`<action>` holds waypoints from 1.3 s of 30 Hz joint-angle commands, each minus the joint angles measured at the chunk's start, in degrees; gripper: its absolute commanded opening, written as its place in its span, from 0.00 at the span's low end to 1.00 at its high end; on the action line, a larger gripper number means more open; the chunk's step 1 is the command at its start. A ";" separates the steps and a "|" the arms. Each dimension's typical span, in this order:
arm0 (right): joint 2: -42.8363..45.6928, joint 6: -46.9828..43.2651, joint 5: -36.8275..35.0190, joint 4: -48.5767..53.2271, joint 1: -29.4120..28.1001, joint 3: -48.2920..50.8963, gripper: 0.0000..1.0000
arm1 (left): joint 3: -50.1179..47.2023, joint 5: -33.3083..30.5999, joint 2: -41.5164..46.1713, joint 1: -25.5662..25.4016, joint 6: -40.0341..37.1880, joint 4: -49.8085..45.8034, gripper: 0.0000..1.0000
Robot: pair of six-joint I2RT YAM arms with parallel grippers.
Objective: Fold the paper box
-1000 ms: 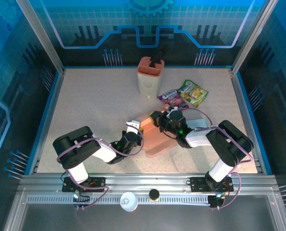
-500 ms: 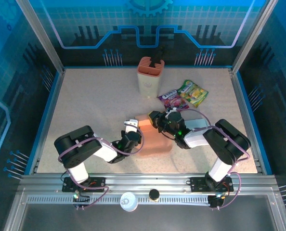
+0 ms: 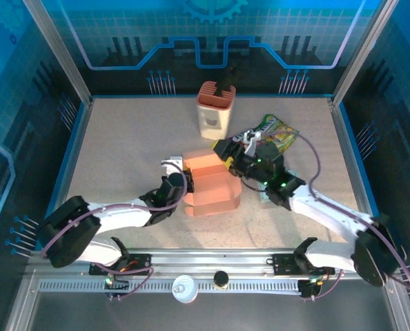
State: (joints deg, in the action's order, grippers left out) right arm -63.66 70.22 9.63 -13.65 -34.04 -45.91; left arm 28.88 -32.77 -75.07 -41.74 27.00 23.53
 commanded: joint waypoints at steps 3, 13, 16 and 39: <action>4.75 -11.96 9.65 17.07 10.31 -2.06 0.65 | 4.16 13.94 6.86 4.50 1.82 -14.01 0.00; 1.40 -20.07 28.64 18.05 22.71 -5.73 0.45 | 2.79 33.30 11.73 11.11 5.27 -14.60 0.00; -1.52 -21.85 33.38 16.70 22.89 -5.77 0.43 | 1.78 38.67 10.78 13.05 8.21 -11.56 0.00; -7.20 -22.94 38.61 11.81 22.17 -6.65 0.55 | 3.59 53.05 -1.26 19.01 18.15 -1.93 0.00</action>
State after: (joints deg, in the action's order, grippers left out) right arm -71.26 49.01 47.20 -2.55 -12.29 -50.83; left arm 31.05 17.80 -75.37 -23.59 44.10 19.75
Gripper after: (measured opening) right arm 0.550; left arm 0.062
